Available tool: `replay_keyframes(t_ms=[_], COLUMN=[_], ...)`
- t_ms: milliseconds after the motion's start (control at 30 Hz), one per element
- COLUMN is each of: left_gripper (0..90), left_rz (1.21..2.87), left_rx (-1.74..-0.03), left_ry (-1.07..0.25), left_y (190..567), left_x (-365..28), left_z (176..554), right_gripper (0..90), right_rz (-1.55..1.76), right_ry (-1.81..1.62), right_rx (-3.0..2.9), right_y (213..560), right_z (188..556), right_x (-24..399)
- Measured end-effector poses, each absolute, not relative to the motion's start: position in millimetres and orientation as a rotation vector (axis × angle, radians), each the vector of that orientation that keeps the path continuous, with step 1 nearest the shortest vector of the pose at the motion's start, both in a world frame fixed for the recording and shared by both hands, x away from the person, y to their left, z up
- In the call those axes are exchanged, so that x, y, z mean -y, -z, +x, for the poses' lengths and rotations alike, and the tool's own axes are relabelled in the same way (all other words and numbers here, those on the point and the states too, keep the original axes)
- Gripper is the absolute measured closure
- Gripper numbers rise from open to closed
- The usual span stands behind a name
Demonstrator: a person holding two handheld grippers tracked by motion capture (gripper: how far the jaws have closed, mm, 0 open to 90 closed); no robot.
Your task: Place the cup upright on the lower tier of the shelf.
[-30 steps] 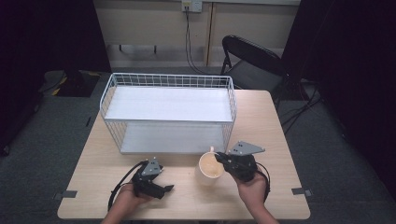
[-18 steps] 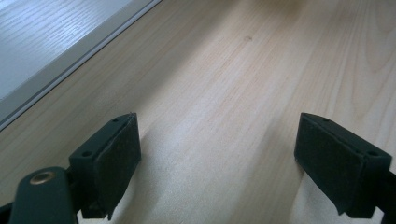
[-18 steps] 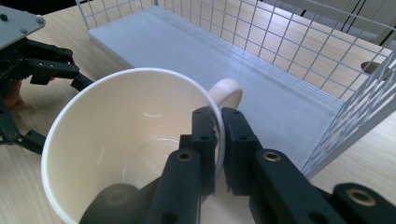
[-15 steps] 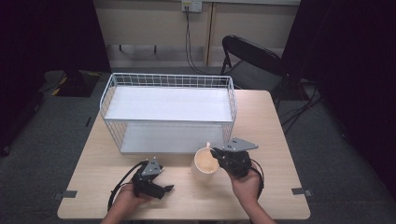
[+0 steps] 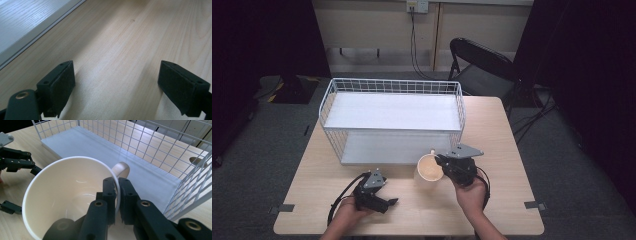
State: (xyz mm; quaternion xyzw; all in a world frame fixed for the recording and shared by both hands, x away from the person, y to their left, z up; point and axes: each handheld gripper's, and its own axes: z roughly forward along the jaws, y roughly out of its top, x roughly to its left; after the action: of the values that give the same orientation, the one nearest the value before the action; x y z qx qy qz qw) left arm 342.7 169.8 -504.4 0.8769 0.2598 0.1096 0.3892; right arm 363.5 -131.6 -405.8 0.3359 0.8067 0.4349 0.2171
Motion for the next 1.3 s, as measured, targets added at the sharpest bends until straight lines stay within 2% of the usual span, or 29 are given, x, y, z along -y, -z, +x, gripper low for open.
replay_keyframes(t_ms=[1300], left_gripper=[14.0], left_rz=[2.230], left_rx=[-0.661], left_ry=[-0.278], left_y=[504], left_x=[-170], left_z=[343], right_gripper=[84.6], right_rz=[0.954], right_ry=[-1.153], right_rx=[-2.162], right_y=[412], right_z=[385], right_x=[107])
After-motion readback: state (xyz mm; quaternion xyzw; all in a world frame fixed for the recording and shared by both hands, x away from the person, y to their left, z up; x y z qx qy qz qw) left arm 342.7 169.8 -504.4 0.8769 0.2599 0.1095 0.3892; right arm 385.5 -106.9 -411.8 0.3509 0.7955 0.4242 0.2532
